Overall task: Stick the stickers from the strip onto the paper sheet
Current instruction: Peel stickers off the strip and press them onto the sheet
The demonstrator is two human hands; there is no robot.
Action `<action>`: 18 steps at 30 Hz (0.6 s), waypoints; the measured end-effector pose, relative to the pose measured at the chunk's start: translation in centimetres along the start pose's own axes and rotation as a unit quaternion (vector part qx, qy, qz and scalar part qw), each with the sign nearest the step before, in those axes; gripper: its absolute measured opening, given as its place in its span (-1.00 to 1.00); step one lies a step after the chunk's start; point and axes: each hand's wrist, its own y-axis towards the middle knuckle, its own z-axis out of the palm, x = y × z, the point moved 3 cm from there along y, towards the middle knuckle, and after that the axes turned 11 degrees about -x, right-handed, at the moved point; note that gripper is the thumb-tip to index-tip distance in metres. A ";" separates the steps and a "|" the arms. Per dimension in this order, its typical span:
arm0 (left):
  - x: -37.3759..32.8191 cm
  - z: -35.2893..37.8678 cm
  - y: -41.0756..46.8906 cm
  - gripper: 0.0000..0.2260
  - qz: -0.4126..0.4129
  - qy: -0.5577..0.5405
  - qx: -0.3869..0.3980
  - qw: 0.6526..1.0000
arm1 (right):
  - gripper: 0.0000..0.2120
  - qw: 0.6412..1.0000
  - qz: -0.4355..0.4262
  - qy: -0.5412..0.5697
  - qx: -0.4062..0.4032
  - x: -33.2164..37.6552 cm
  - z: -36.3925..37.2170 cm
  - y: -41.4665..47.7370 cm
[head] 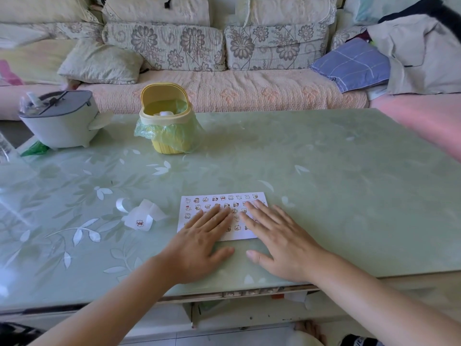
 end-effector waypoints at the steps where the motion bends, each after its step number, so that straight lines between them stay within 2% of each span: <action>1: 0.0 0.0 0.0 -0.33 0.000 0.008 0.010 1.000 | -0.24 1.000 -0.005 0.008 0.019 0.1 0.3 0.0; 4: 0.0 -0.2 0.0 -0.31 0.002 0.017 0.023 1.000 | -0.19 0.998 -0.003 0.013 0.055 0.1 0.6 0.0; 11: 1.6 -0.5 -0.6 -0.25 -0.042 0.037 0.027 0.998 | 0.06 0.994 0.086 -0.031 0.064 -2.0 0.3 -0.1; 15: 1.6 -1.0 -0.7 -0.24 -0.049 -0.008 0.006 0.999 | 0.03 0.993 0.100 -0.029 0.045 -0.8 -0.6 1.0; 16: 1.6 -1.4 -0.6 -0.26 -0.052 -0.026 -0.018 0.998 | -0.01 0.994 0.100 -0.027 0.034 -0.5 -0.9 1.5; 18: 1.5 -2.5 -0.6 -0.35 -0.053 -0.052 -0.092 0.993 | -0.22 0.996 0.091 -0.018 0.001 0.5 -1.7 2.7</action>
